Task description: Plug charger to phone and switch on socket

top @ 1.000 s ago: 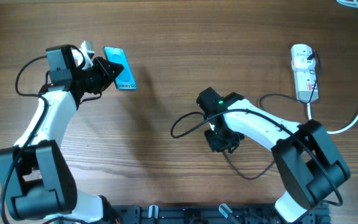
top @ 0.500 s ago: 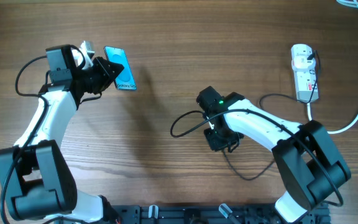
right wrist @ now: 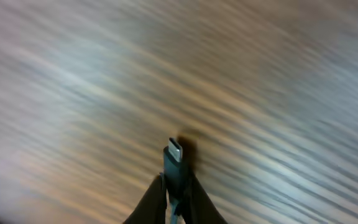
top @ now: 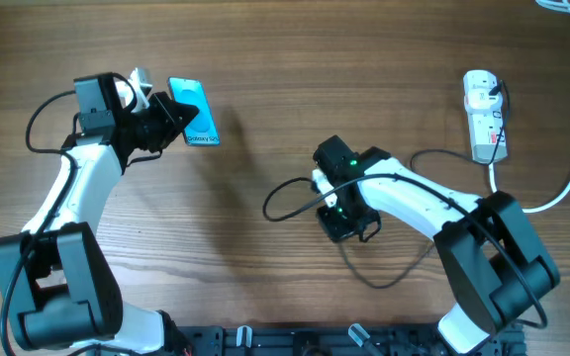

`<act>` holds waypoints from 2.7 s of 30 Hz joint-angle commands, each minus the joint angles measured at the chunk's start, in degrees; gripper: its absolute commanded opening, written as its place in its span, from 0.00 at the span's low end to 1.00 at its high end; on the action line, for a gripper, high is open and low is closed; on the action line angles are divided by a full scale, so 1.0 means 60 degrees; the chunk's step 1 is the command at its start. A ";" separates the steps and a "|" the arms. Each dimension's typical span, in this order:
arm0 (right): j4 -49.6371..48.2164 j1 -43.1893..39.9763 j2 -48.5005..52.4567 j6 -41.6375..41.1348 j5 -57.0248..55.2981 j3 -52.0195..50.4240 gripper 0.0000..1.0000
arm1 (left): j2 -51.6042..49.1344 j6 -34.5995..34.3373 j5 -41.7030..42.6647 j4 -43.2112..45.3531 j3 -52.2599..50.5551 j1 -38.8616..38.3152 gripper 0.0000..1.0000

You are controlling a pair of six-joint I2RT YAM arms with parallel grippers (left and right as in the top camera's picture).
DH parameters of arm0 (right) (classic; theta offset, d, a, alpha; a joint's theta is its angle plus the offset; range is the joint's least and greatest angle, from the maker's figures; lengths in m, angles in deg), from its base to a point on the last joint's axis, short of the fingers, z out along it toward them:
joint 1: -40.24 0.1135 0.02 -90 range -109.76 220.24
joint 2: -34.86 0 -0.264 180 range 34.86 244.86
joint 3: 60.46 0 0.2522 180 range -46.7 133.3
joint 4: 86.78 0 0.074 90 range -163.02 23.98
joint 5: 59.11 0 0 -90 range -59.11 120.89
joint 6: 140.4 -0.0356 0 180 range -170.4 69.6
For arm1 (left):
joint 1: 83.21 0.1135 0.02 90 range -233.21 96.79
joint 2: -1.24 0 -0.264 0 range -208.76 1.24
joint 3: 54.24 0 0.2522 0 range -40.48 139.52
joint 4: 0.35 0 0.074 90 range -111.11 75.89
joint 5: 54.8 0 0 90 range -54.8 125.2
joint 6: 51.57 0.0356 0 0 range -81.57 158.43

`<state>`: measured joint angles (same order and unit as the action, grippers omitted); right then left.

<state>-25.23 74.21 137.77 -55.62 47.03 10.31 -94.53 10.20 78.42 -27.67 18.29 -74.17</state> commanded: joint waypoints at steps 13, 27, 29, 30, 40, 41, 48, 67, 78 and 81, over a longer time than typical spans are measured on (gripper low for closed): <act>-0.6612 0.0095 -0.2171 -0.2313 0.8841 -0.0084 0.04 | 0.0015 -0.0652 0.6003 0.2561 0.0055 0.0022 0.04; -0.8790 0.0091 -0.2171 -0.4896 0.7646 -0.0087 0.04 | 0.0186 -0.5960 0.5996 0.6579 0.0055 -0.0484 0.04; -0.9231 0.0084 -0.2131 -0.5184 0.7559 -0.0087 0.04 | 0.0233 -0.6674 0.5996 0.7355 0.0055 -0.0627 0.04; -0.9712 0.0084 -0.2102 -0.5421 0.7679 -0.0084 0.04 | 0.0240 -0.7267 0.6000 0.7941 0.0055 -0.0739 0.04; -1.1817 -0.0313 -0.2062 -0.6244 0.7817 -0.0084 0.04 | 0.0251 -1.0349 0.6040 1.0925 0.0055 -0.1056 0.04; -1.1821 -0.0397 -0.2062 -0.6240 0.7854 -0.0087 0.04 | 0.0251 -1.0378 0.6040 1.1231 0.0055 -0.1115 0.04; -1.1952 -0.0903 -0.2062 -0.6306 0.7887 -0.0084 0.04 | 0.0248 -1.0331 0.6043 1.2025 0.0055 -0.1450 0.04; -1.2393 -0.0765 -0.2062 -0.6630 0.8466 -0.0084 0.04 | 0.0244 -0.9063 0.5537 1.2018 0.0055 -0.2073 0.04; -1.2502 -0.0783 -0.2062 -0.6827 0.7537 -0.0084 0.04 | 0.0244 -0.9074 0.5869 1.2018 0.0055 -0.2102 0.04; -1.2575 -0.0783 -0.2062 -0.6889 0.7512 -0.0084 0.04 | 0.0248 -0.9074 0.6047 1.2018 0.0055 -0.2102 0.04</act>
<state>-99.74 69.05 124.86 -95.86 93.63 9.57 -94.46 -45.82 112.54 43.85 18.24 -85.97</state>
